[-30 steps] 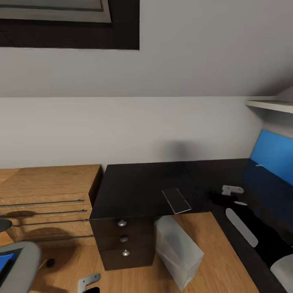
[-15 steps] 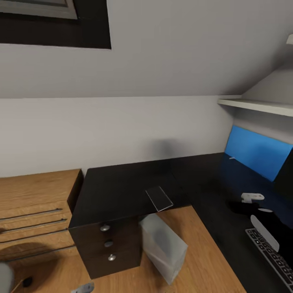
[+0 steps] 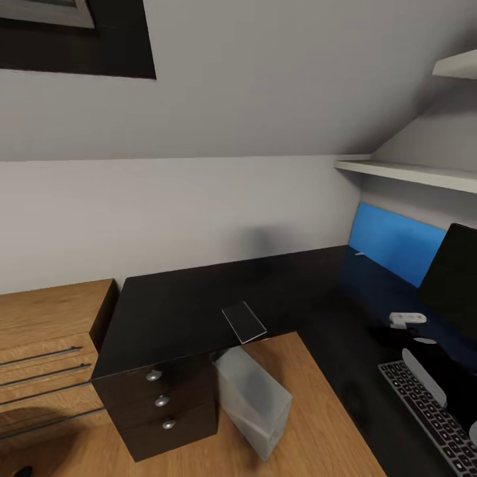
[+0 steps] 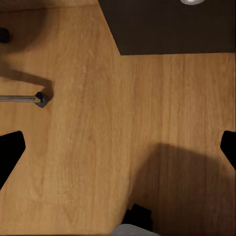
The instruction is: In the bedroom, organize the workspace by keeping the computer under the desk, ensuring the monitor is on the desk, placing the keyboard on the desk next to the monitor, placing the mouse on the desk next to the keyboard, moving the folder from the swivel chair onto the desk next to the mouse, stacking the notebook on top of the folder with the pen on top of the notebook, and positioning the swivel chair next to the desk.
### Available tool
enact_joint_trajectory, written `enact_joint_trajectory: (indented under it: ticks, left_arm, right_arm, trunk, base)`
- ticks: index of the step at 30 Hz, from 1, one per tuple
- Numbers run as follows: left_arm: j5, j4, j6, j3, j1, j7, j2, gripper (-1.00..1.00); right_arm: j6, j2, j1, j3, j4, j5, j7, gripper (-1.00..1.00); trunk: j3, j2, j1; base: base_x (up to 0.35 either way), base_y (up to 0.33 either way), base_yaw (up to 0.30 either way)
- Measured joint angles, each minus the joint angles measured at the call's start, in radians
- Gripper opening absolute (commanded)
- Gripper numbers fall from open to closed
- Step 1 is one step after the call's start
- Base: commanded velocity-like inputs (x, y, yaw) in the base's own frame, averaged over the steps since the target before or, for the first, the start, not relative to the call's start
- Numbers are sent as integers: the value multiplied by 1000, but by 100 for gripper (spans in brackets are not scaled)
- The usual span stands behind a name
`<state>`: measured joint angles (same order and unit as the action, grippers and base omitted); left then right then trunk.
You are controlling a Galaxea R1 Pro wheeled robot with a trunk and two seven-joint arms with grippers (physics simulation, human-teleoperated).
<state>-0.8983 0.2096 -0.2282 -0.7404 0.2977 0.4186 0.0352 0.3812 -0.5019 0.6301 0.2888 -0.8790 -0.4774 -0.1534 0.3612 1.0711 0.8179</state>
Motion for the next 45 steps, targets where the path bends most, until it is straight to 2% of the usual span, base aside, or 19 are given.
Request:
enact_joint_trajectory:
  ticks: [4,8,10,28,36,38,40,45]
  left_arm:
    - [-5,10,23,0,3,4,-19,100]
    - [-5,14,47,-2,-4,6,-33,100]
    - [-5,15,53,-2,-5,6,-35,100]
    - [-7,15,53,-1,-5,5,-37,100]
    - [-8,14,53,-1,-5,5,-37,100]
    - [-8,14,53,-1,-5,3,-37,100]
    - [-7,-25,47,-2,-5,3,-34,100]
    - [-7,-36,46,-3,-5,3,-34,100]
  right_arm:
    - [-3,23,-2,1,-7,-10,3,-100]
    - [-4,25,-2,1,-5,-12,2,-100]
    - [-5,25,-2,1,-5,-13,2,-100]
    - [-7,26,-2,0,-3,-13,-50,-100]
    - [-5,28,-2,-21,-3,-13,-52,-100]
    - [-5,28,-2,-21,-3,-13,-52,-100]
    - [-6,29,-2,-21,-3,-13,-52,-100]
    - [-5,29,-2,-20,-3,-12,-52,-100]
  trunk:
    - [0,0,0]
    - [0,0,0]
    - [6,14,8]
    - [63,140,77]
    - [88,196,107]
    - [88,196,107]
    - [88,196,107]
    - [88,196,107]
  base:
    - [0,0,0]
    - [0,0,0]
    - [0,0,0]
    - [0,0,0]
    - [0,0,0]
    - [0,0,0]
    - [0,0,0]
    - [0,0,0]
